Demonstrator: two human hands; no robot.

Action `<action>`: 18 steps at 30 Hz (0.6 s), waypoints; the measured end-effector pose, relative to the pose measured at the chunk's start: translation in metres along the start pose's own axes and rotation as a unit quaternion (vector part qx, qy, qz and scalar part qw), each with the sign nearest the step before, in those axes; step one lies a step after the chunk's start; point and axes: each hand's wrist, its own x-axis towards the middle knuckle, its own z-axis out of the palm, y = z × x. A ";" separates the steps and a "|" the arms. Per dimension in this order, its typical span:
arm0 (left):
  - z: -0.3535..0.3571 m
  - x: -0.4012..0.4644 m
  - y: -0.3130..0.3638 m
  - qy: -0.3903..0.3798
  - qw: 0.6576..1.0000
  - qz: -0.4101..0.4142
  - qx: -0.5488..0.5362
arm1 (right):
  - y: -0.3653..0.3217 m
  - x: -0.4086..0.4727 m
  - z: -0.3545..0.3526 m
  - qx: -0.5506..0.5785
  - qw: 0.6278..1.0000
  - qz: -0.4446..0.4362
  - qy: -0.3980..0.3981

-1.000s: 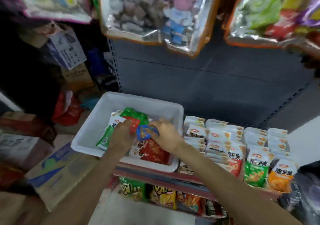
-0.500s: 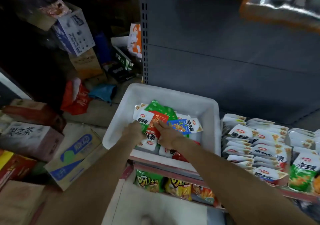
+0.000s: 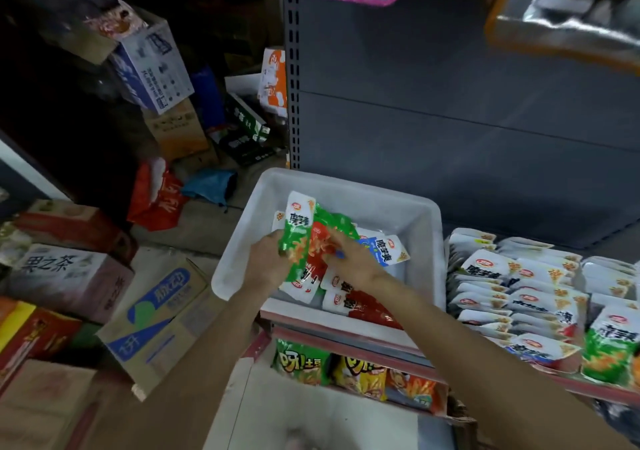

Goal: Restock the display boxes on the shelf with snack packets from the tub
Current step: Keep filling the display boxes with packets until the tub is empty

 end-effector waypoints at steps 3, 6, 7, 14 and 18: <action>0.002 -0.019 0.019 -0.066 0.985 0.017 -0.161 | 0.000 -0.018 -0.019 0.168 0.982 -0.046 0.077; 0.014 -0.038 0.050 -0.121 0.966 0.019 -0.229 | 0.009 -0.032 -0.041 0.228 0.960 -0.049 0.154; 0.021 -0.044 0.061 -0.135 0.959 0.017 -0.247 | 0.012 -0.038 -0.050 0.235 0.954 -0.052 0.181; 0.081 -0.075 0.152 -0.160 0.960 0.102 -0.205 | 0.061 -0.109 -0.135 0.274 0.914 -0.089 0.285; 0.137 -0.088 0.205 -0.131 0.972 0.166 -0.100 | 0.108 -0.157 -0.183 0.295 0.888 -0.097 0.339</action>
